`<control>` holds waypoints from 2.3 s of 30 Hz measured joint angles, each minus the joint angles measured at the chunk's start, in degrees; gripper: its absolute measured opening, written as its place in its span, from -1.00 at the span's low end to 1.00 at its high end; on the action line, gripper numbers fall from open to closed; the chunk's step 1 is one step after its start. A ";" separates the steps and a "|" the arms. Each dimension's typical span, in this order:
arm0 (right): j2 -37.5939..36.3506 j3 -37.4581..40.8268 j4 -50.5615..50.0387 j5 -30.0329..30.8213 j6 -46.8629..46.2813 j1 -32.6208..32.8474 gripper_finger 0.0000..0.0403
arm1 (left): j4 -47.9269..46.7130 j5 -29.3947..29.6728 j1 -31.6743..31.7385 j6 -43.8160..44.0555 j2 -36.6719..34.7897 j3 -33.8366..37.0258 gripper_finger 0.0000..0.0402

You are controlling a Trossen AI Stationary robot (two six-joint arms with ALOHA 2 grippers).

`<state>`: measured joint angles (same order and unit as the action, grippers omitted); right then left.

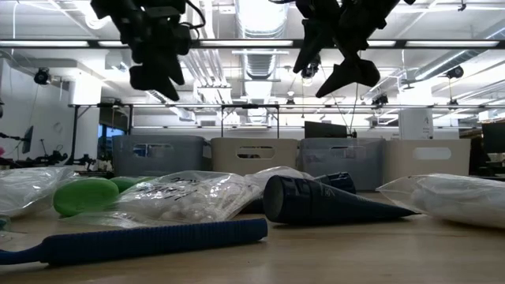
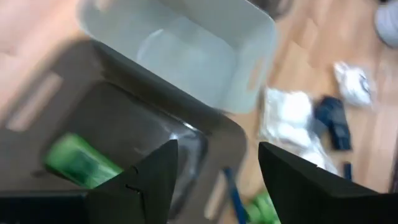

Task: Pick & Place Travel size toiletries
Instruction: Put the top razor into the white bin

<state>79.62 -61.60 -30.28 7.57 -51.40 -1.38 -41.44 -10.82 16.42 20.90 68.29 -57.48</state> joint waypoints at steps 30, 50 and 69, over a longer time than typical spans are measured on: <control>0.06 6.57 -5.49 -0.63 -9.54 11.23 0.64 | 0.68 9.82 -30.97 36.82 0.15 14.27 0.13; 0.26 13.86 -2.11 -0.18 -34.56 28.58 0.65 | 0.92 11.84 -34.49 39.62 0.15 17.47 0.13; 8.29 15.08 6.62 2.83 -48.63 28.70 0.46 | 18.36 16.98 -34.59 30.15 3.73 23.07 0.13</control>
<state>87.92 -46.53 -23.66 10.39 -100.03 27.32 -23.07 6.15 -18.17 51.04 72.02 -34.41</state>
